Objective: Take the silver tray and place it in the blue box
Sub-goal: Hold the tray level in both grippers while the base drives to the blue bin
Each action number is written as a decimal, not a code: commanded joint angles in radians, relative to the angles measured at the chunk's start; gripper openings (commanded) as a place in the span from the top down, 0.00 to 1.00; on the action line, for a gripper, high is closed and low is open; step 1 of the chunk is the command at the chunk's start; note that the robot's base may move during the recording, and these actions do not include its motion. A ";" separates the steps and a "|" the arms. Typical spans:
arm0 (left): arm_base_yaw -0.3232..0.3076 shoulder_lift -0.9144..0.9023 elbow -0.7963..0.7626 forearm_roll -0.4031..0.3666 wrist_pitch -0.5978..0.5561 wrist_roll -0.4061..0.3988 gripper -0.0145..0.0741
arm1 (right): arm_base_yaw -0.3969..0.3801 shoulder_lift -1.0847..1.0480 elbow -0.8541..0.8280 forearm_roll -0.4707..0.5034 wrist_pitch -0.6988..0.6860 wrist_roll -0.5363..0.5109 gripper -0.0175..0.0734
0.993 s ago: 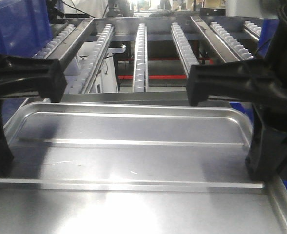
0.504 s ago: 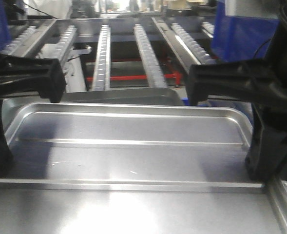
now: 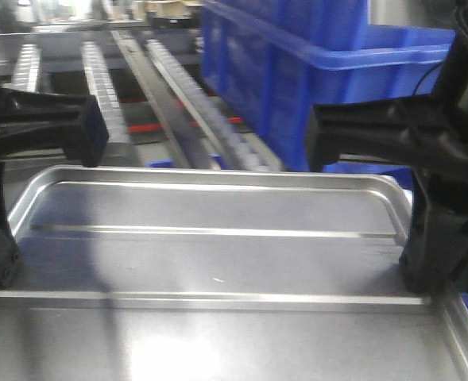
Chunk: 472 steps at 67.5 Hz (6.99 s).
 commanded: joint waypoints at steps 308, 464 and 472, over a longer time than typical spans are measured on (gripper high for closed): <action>-0.007 -0.030 -0.024 0.025 0.004 -0.010 0.85 | -0.001 -0.030 -0.023 -0.041 -0.006 -0.001 0.75; -0.007 -0.030 -0.024 0.026 0.004 -0.010 0.85 | -0.001 -0.030 -0.023 -0.041 -0.005 -0.001 0.75; -0.007 -0.030 -0.024 0.026 0.004 -0.010 0.85 | -0.001 -0.030 -0.023 -0.041 -0.005 -0.001 0.75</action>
